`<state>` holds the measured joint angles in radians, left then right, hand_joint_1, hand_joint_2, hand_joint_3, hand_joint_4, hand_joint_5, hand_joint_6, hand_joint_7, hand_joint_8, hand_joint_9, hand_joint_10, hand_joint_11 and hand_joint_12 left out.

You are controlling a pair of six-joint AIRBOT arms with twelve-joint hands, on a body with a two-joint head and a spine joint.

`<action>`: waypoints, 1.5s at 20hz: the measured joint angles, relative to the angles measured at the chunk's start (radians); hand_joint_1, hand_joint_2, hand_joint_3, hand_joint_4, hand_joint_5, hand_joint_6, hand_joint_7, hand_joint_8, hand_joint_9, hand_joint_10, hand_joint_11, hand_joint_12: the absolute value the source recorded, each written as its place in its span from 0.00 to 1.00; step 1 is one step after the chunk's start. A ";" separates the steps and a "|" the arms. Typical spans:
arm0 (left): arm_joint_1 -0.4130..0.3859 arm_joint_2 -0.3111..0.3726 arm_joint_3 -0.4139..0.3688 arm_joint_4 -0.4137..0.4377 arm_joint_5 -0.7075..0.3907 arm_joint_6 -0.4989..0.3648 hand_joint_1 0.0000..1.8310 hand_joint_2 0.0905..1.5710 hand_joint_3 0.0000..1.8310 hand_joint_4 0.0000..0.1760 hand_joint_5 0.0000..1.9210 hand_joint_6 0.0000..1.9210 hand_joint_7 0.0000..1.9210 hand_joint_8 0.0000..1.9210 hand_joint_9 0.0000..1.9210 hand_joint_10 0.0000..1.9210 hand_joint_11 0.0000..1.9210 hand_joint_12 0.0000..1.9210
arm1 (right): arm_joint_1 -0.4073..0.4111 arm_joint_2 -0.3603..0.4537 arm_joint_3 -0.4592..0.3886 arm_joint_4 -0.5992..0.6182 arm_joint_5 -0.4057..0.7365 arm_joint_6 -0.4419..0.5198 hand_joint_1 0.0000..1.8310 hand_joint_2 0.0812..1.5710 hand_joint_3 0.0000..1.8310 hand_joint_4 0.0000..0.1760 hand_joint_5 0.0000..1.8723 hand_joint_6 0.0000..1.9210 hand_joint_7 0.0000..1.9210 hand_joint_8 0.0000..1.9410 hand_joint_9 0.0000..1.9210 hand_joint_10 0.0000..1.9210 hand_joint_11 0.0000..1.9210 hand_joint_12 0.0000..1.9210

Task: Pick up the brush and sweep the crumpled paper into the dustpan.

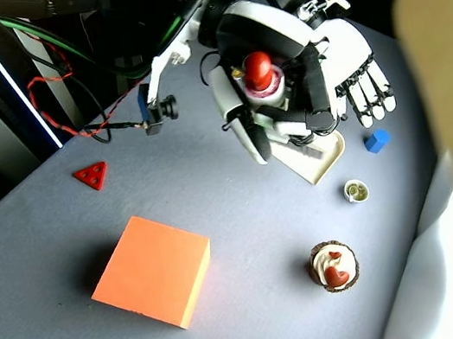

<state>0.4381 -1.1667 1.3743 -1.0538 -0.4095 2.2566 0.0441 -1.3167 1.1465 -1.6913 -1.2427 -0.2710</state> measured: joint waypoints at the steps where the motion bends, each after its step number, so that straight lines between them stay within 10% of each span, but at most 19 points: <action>1: 0.000 0.000 0.000 0.000 -0.001 0.000 0.57 0.70 0.00 0.37 0.50 0.53 0.18 0.00 0.12 0.00 0.02 0.19 | -0.004 0.007 -0.002 -0.002 -0.001 0.002 0.85 0.72 0.00 1.00 0.51 1.00 0.50 1.00 0.58 1.00 0.63 1.00; 3: 0.000 0.000 0.000 0.000 -0.001 0.000 0.58 0.70 0.00 0.23 0.50 0.52 0.18 0.00 0.13 0.00 0.03 0.20 | -0.012 0.024 -0.002 -0.003 -0.006 0.005 0.83 0.74 0.00 1.00 0.46 1.00 0.49 1.00 0.57 1.00 0.61 1.00; 6: 0.000 0.000 0.000 0.000 -0.001 0.000 0.57 0.70 0.00 0.46 0.51 0.51 0.19 0.00 0.12 0.00 0.02 0.20 | -0.012 0.044 -0.008 0.008 0.000 0.019 0.83 0.74 0.00 1.00 0.40 1.00 0.48 1.00 0.56 1.00 0.62 1.00; 8: 0.000 0.000 0.000 0.000 -0.002 0.000 0.58 0.69 0.00 0.38 0.52 0.49 0.19 0.00 0.12 0.00 0.02 0.21 | -0.012 0.050 -0.011 0.003 0.008 0.020 0.82 0.75 0.00 1.00 0.41 1.00 0.49 1.00 0.56 1.00 0.62 1.00; 10: -0.001 0.000 -0.002 0.000 -0.003 0.000 0.60 0.68 0.00 0.00 0.53 0.48 0.19 0.00 0.13 0.00 0.03 0.21 | -0.012 0.058 -0.021 0.000 0.018 0.021 0.83 0.75 0.00 1.00 0.43 1.00 0.50 1.00 0.56 1.00 0.61 1.00; 11: -0.001 0.000 -0.002 0.000 -0.003 0.000 0.59 0.69 0.00 0.09 0.51 0.50 0.18 0.00 0.12 0.00 0.02 0.21 | -0.012 0.060 -0.023 -0.003 0.021 0.021 0.83 0.74 0.00 1.00 0.44 1.00 0.50 1.00 0.56 1.00 0.61 1.00; 12: -0.001 0.000 -0.002 0.000 -0.003 0.000 0.57 0.70 0.00 0.57 0.50 0.53 0.18 0.00 0.11 0.00 0.01 0.20 | -0.012 0.067 -0.025 -0.012 0.031 0.020 0.83 0.75 0.00 1.00 0.43 1.00 0.50 1.00 0.57 1.00 0.61 1.00; 13: -0.001 0.000 -0.002 0.000 -0.003 0.000 0.56 0.70 0.00 0.67 0.50 0.53 0.18 0.00 0.11 0.00 0.01 0.20 | -0.012 0.071 -0.029 -0.024 0.034 0.020 0.83 0.75 0.00 1.00 0.43 1.00 0.50 1.00 0.57 1.00 0.62 1.00; 16: -0.004 0.000 -0.004 0.000 -0.003 0.000 0.57 0.69 0.00 0.52 0.52 0.50 0.18 0.00 0.12 0.00 0.01 0.19 | -0.012 0.075 -0.036 -0.030 0.042 0.039 0.83 0.75 0.00 1.00 0.43 1.00 0.50 1.00 0.57 1.00 0.62 1.00; 18: -0.007 0.000 -0.004 0.000 -0.003 0.000 0.59 0.68 0.00 0.24 0.53 0.48 0.18 0.00 0.11 0.00 0.01 0.19 | -0.012 0.075 -0.036 -0.029 0.057 0.053 0.82 0.75 0.00 1.00 0.45 1.00 0.52 1.00 0.59 1.00 0.63 1.00; 19: -0.008 0.000 -0.004 0.000 -0.004 0.000 0.58 0.68 0.00 0.34 0.53 0.48 0.18 0.00 0.12 0.00 0.02 0.19 | -0.016 0.077 -0.036 -0.036 0.060 0.054 0.83 0.75 0.00 1.00 0.46 1.00 0.52 1.00 0.59 1.00 0.63 1.00; 20: -0.008 0.001 -0.006 0.000 -0.006 0.000 0.56 0.65 0.00 0.10 0.44 0.18 0.19 0.00 0.14 0.00 0.04 0.19 | -0.021 0.080 -0.036 -0.037 0.063 0.057 0.83 0.75 0.00 1.00 0.46 1.00 0.52 1.00 0.59 1.00 0.64 1.00; 23: -0.008 0.004 -0.010 0.000 -0.008 0.000 0.50 0.61 0.00 0.53 0.30 0.00 0.17 0.00 0.13 0.00 0.05 0.17 | -0.029 0.090 -0.038 -0.023 0.063 0.064 0.84 0.75 0.00 1.00 0.45 1.00 0.51 1.00 0.59 1.00 0.62 1.00; 26: -0.008 0.004 -0.013 0.001 -0.008 0.000 0.48 0.54 0.00 0.54 0.19 0.00 0.14 0.00 0.12 0.00 0.07 0.14 | -0.030 0.091 -0.048 -0.024 0.067 0.065 0.81 0.74 0.00 0.97 0.43 1.00 0.52 1.00 0.59 1.00 0.64 1.00; 27: -0.008 0.004 -0.014 0.001 -0.008 0.000 0.49 0.54 0.00 0.49 0.18 0.00 0.14 0.00 0.12 0.00 0.07 0.13 | -0.032 0.091 -0.048 -0.025 0.071 0.065 0.79 0.71 0.00 0.24 0.43 1.00 0.53 1.00 0.60 1.00 0.64 1.00; 28: -0.008 0.004 -0.014 0.001 -0.008 0.000 0.48 0.53 0.00 0.52 0.15 0.00 0.13 0.00 0.12 0.00 0.08 0.13 | -0.037 0.091 -0.048 -0.037 0.073 0.065 0.72 0.67 0.00 0.00 0.45 0.88 0.52 1.00 0.58 1.00 0.63 1.00; 30: -0.008 0.006 -0.016 0.001 -0.009 0.000 0.48 0.53 0.00 0.52 0.16 0.00 0.13 0.00 0.12 0.00 0.08 0.12 | -0.037 0.092 -0.049 -0.032 0.077 0.068 0.65 0.66 0.00 0.00 0.58 0.42 0.50 1.00 0.55 1.00 0.61 1.00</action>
<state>0.4297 -1.1606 1.3582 -1.0527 -0.4183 2.2570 0.0067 -1.2247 1.0973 -1.7237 -1.1660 -0.2031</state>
